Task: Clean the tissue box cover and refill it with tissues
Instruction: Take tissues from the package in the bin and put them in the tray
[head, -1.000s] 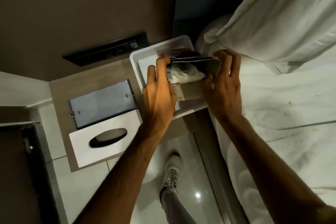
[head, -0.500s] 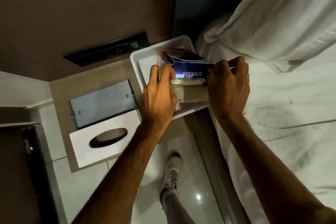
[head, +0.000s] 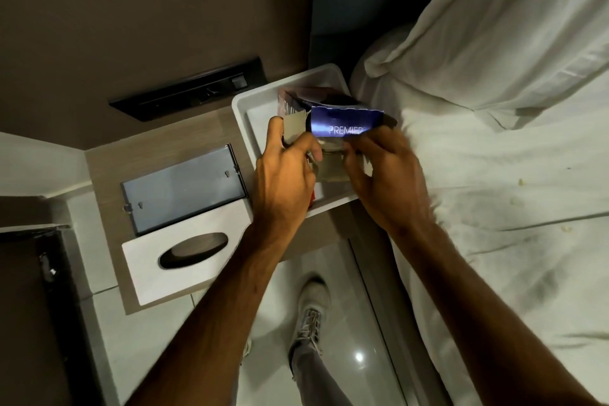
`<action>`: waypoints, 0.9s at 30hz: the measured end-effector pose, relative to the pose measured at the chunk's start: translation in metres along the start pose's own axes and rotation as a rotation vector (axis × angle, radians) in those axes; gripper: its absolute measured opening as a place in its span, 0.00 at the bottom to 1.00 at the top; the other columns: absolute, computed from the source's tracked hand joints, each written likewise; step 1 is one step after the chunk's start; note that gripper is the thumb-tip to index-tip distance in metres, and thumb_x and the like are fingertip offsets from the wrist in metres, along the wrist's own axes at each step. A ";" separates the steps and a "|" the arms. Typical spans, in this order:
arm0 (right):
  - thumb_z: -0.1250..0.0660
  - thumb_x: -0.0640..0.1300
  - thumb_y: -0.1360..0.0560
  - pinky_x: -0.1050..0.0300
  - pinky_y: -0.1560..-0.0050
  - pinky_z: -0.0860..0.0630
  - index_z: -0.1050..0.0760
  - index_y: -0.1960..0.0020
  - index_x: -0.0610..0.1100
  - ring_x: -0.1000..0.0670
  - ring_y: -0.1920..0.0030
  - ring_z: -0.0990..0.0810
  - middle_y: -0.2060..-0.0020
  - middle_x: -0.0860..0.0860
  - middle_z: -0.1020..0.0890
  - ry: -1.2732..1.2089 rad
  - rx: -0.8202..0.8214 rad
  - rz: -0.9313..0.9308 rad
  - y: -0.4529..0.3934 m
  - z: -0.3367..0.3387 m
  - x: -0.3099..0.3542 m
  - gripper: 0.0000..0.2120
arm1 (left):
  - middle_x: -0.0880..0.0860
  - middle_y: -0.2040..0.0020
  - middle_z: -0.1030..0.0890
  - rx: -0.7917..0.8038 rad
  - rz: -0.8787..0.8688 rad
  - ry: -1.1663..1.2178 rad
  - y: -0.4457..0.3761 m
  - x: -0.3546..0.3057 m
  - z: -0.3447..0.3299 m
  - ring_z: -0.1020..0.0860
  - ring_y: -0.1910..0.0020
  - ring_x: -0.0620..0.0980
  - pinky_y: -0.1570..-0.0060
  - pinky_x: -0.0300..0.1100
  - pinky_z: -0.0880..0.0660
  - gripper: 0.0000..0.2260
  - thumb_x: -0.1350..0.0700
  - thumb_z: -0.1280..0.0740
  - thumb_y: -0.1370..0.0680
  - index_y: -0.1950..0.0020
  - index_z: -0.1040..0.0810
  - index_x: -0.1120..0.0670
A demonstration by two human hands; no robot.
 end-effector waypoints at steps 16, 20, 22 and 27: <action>0.40 0.42 0.17 0.50 0.30 0.27 0.32 0.24 0.41 0.45 0.28 0.30 0.26 0.44 0.28 0.131 0.133 -0.026 -0.015 -0.014 0.005 0.22 | 0.59 0.31 0.33 0.167 0.174 -0.066 -0.010 0.016 -0.009 0.21 0.47 0.55 0.46 0.53 0.18 0.42 0.67 0.33 0.24 0.19 0.49 0.40; 0.35 0.44 0.19 0.49 0.28 0.29 0.45 0.18 0.42 0.43 0.27 0.30 0.24 0.42 0.32 -0.037 0.080 -0.217 -0.019 -0.009 -0.004 0.33 | 0.57 0.34 0.33 0.186 0.150 -0.074 -0.015 0.013 -0.011 0.20 0.50 0.54 0.46 0.53 0.17 0.44 0.67 0.30 0.27 0.19 0.49 0.41; 0.34 0.43 0.20 0.47 0.32 0.24 0.46 0.18 0.42 0.42 0.31 0.26 0.28 0.41 0.28 -0.151 0.019 -0.327 -0.019 -0.005 -0.008 0.35 | 0.56 0.33 0.33 0.185 0.145 -0.071 -0.018 0.011 -0.013 0.20 0.47 0.54 0.42 0.53 0.19 0.45 0.67 0.30 0.27 0.19 0.48 0.41; 0.34 0.39 0.21 0.52 0.28 0.28 0.36 0.22 0.40 0.44 0.28 0.29 0.26 0.42 0.30 -0.091 -0.017 -0.278 -0.022 -0.001 0.009 0.29 | 0.55 0.34 0.31 0.176 0.159 -0.044 -0.020 0.013 -0.013 0.21 0.45 0.54 0.40 0.52 0.20 0.43 0.67 0.30 0.26 0.20 0.46 0.41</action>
Point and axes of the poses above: each hand's wrist, its own y-axis away from the middle knuckle, its own z-axis out of the back of the hand, x = y × z, the point moved 9 cm from there along -y, towards the middle knuckle
